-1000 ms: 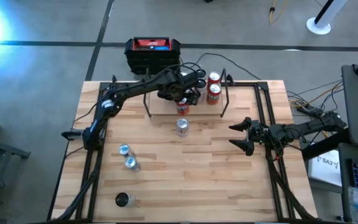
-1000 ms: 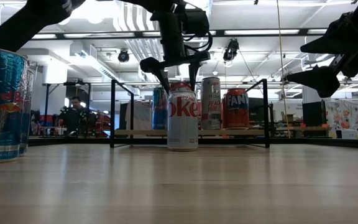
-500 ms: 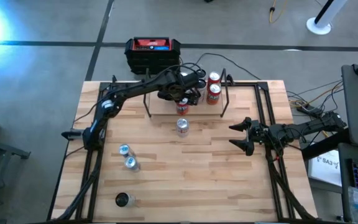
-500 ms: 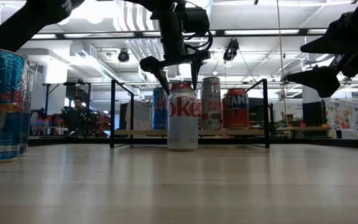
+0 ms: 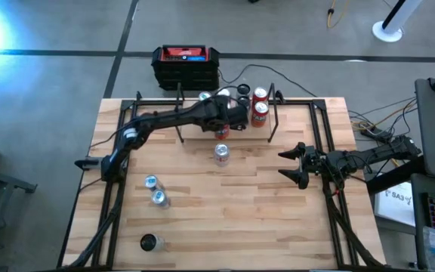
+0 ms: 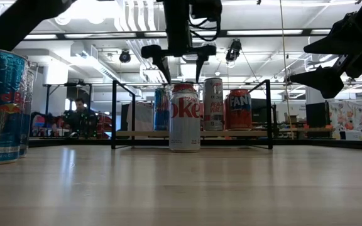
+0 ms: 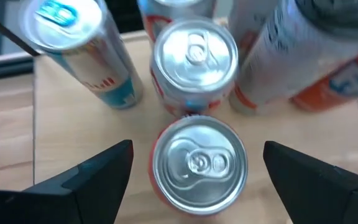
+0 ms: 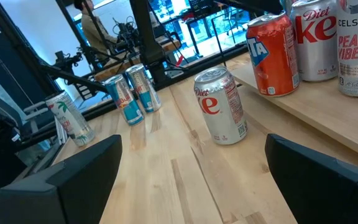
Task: Place canned beverage on shelf
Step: Put the red soda can on the shelf aligned with the silver soda can
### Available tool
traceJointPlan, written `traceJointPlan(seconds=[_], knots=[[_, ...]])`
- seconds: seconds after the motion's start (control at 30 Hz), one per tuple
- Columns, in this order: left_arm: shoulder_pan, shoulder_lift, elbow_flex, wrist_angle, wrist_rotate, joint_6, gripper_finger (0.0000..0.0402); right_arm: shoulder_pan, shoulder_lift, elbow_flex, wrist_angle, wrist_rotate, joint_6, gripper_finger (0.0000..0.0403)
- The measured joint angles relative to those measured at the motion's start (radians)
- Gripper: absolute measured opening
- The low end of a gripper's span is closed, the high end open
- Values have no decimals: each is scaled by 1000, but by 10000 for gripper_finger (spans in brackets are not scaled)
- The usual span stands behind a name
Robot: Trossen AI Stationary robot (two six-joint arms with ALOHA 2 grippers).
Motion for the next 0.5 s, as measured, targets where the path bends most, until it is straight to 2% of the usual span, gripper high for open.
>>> traceJointPlan(seconds=[0.13,0.37,0.5], knots=[[-28,0,0,-26,-98,-92,344,0,0,0,0,0,0,380],[-82,9,-11,-55,-211,-257,344,0,0,0,0,0,0,380],[-125,12,-18,-96,-277,-287,344,0,0,0,0,0,0,380]])
